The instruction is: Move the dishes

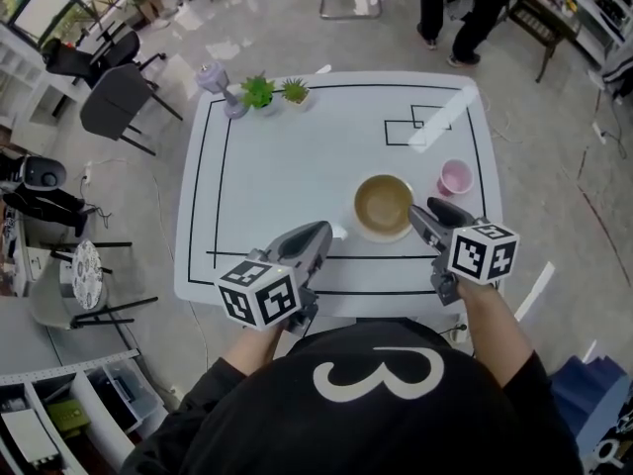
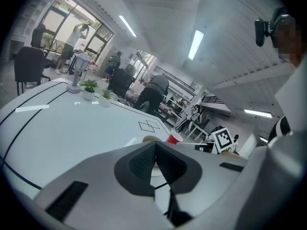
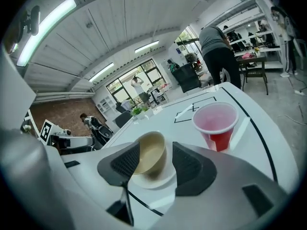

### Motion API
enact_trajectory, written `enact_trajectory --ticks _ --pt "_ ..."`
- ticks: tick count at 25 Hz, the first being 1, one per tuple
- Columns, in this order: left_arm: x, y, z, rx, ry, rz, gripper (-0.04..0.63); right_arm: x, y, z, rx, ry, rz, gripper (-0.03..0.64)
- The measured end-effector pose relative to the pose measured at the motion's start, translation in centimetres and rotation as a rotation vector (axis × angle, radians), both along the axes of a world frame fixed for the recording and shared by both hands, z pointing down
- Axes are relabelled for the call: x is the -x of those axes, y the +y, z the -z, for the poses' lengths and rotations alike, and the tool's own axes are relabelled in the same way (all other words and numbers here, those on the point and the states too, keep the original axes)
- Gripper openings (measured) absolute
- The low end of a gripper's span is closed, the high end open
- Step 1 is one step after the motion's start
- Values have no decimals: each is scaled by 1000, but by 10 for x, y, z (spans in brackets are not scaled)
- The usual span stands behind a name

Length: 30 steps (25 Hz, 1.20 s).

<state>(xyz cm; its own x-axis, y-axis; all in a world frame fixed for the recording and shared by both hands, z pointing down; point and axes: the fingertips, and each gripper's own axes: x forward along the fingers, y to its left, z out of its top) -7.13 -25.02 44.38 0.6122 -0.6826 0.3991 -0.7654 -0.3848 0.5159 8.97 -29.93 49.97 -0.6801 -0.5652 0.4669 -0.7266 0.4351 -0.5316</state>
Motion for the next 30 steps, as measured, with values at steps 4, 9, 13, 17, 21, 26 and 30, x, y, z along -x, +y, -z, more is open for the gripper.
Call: enact_trajectory --ticks 4,9,13,17,21,26,30 --pt "6 2 -1 1 -3 7 2 8 -2 -17 44 0 -7 199" --pt "13 4 -5 6 -4 18 2 15 -8 -29 85 -12 -24 190" --pt "18 4 -5 1 -8 15 2 19 -11 -36 117 -23 -43 173" --pt "24 6 -5 2 -7 25 2 22 -11 -39 146 -51 -80 124" --pt "30 8 -6 2 -5 30 2 23 -14 -39 144 -44 -120 73" --pt "35 10 -6 1 -5 30 2 19 -17 -42 140 -7 -155 14" --pt "41 9 -6 4 6 42 3 19 -19 -39 133 3 -165 12"
